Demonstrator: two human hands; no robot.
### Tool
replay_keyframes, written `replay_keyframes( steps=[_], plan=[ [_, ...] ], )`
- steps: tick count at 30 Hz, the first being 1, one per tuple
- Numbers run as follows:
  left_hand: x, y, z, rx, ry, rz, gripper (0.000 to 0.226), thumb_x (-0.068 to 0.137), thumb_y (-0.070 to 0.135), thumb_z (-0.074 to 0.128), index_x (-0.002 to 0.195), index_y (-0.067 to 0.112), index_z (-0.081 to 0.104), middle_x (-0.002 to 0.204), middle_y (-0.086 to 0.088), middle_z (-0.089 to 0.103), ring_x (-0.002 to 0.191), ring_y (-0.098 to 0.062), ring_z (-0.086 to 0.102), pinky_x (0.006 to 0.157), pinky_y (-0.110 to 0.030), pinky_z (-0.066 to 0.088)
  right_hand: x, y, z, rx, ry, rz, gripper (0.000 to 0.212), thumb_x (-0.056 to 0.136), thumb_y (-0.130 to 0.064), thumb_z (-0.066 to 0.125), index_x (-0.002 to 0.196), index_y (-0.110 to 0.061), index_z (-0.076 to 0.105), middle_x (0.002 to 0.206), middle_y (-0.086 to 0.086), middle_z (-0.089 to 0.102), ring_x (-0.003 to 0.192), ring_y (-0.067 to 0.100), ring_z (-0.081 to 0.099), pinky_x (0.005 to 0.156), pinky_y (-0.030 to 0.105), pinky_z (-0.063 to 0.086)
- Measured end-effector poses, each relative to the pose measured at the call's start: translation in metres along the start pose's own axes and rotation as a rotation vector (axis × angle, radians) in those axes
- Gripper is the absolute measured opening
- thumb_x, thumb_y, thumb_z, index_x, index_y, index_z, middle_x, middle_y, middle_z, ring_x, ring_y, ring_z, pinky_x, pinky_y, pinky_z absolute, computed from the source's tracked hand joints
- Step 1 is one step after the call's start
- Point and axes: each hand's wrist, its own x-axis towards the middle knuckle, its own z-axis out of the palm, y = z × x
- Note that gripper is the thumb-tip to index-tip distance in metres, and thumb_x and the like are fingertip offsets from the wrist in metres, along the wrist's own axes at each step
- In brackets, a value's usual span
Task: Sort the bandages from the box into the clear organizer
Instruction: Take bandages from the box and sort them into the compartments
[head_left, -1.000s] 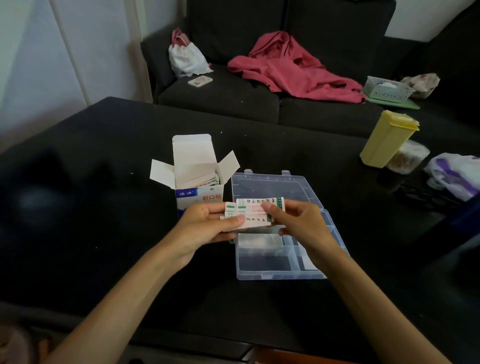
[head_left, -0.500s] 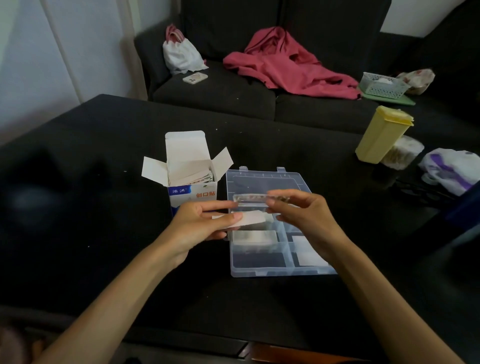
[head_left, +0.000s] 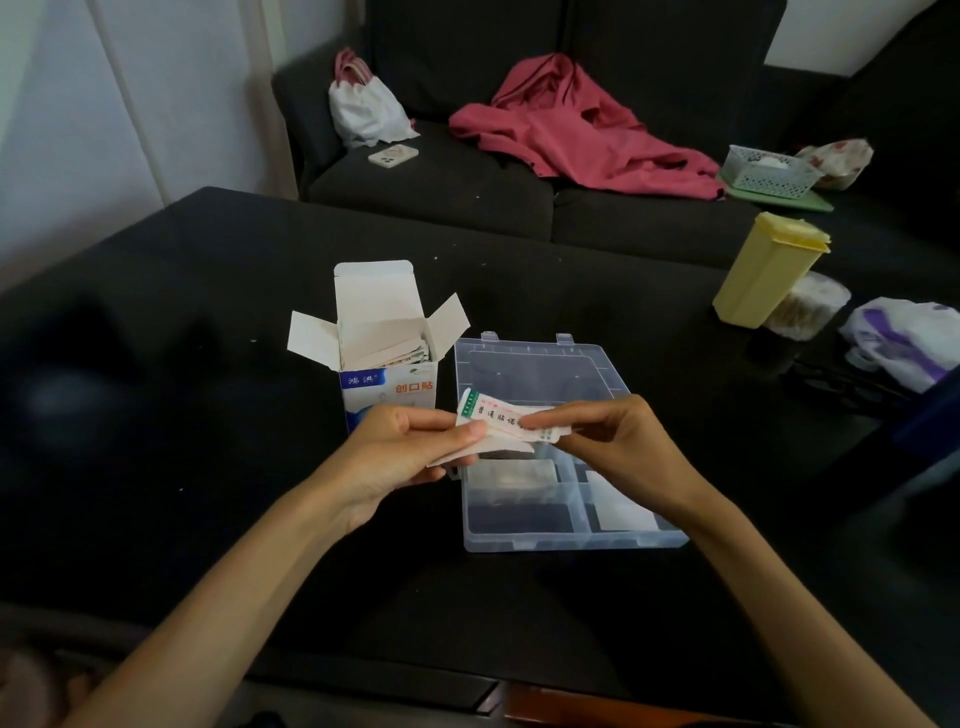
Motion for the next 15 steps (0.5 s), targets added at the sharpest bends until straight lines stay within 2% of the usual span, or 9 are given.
replay_keyframes(
  steps=[3, 5, 6, 9, 13, 15],
  plan=[
    [0.003, -0.005, 0.001, 0.053, 0.03, 0.036, 0.01, 0.076, 0.024, 0.074, 0.083, 0.024, 0.067, 0.067, 0.014, 0.071, 0.061, 0.005, 0.066, 0.045, -0.008, 0.044, 0.0, 0.0, -0.002, 0.136, 0.003, 0.096, 0.031, 0.091, -0.004, 0.052, 0.085, -0.024, 0.075, 0.089, -0.015, 0.07, 0.093, 0.006, 0.066, 0.067, 0.021, 0.055],
    [0.003, -0.007, 0.004, 0.104, 0.033, 0.074, 0.011, 0.076, 0.025, 0.075, 0.083, 0.025, 0.067, 0.067, 0.015, 0.07, 0.063, 0.006, 0.065, 0.046, -0.008, 0.045, -0.001, -0.001, -0.001, 0.249, 0.064, 0.147, 0.017, 0.09, -0.012, 0.056, 0.088, -0.019, 0.071, 0.086, -0.01, 0.071, 0.088, 0.014, 0.067, 0.063, 0.023, 0.055],
    [0.002, -0.008, 0.005, 0.123, 0.029, 0.093, 0.013, 0.076, 0.026, 0.075, 0.086, 0.025, 0.068, 0.069, 0.015, 0.07, 0.064, 0.007, 0.065, 0.047, -0.008, 0.045, -0.002, -0.003, 0.0, 0.222, 0.086, 0.144, 0.009, 0.086, -0.016, 0.062, 0.092, -0.019, 0.068, 0.085, -0.009, 0.07, 0.085, 0.012, 0.067, 0.061, 0.022, 0.055],
    [0.001, -0.01, 0.008, 0.176, -0.007, 0.134, 0.014, 0.076, 0.026, 0.074, 0.088, 0.025, 0.069, 0.078, 0.015, 0.069, 0.068, 0.008, 0.065, 0.049, -0.009, 0.045, -0.007, 0.0, 0.007, 0.025, 0.079, 0.122, 0.019, 0.074, -0.016, 0.075, 0.09, -0.018, 0.065, 0.088, -0.008, 0.067, 0.075, 0.005, 0.069, 0.059, 0.018, 0.054],
    [0.0, -0.01, 0.005, 0.229, -0.025, 0.124, 0.019, 0.075, 0.028, 0.074, 0.093, 0.024, 0.069, 0.082, 0.013, 0.07, 0.069, 0.006, 0.066, 0.048, -0.009, 0.044, -0.011, -0.001, 0.006, 0.094, 0.071, 0.176, 0.002, 0.08, -0.018, 0.068, 0.082, -0.017, 0.067, 0.084, -0.009, 0.066, 0.067, 0.007, 0.069, 0.055, 0.016, 0.054],
    [0.0, -0.01, 0.002, 0.262, -0.037, 0.109, 0.019, 0.075, 0.028, 0.074, 0.093, 0.024, 0.069, 0.081, 0.012, 0.071, 0.069, 0.005, 0.066, 0.048, -0.009, 0.044, -0.011, -0.001, 0.005, 0.17, 0.039, 0.262, 0.011, 0.084, -0.024, 0.062, 0.089, -0.016, 0.068, 0.09, -0.01, 0.064, 0.067, 0.01, 0.069, 0.056, 0.016, 0.054]
  ],
)
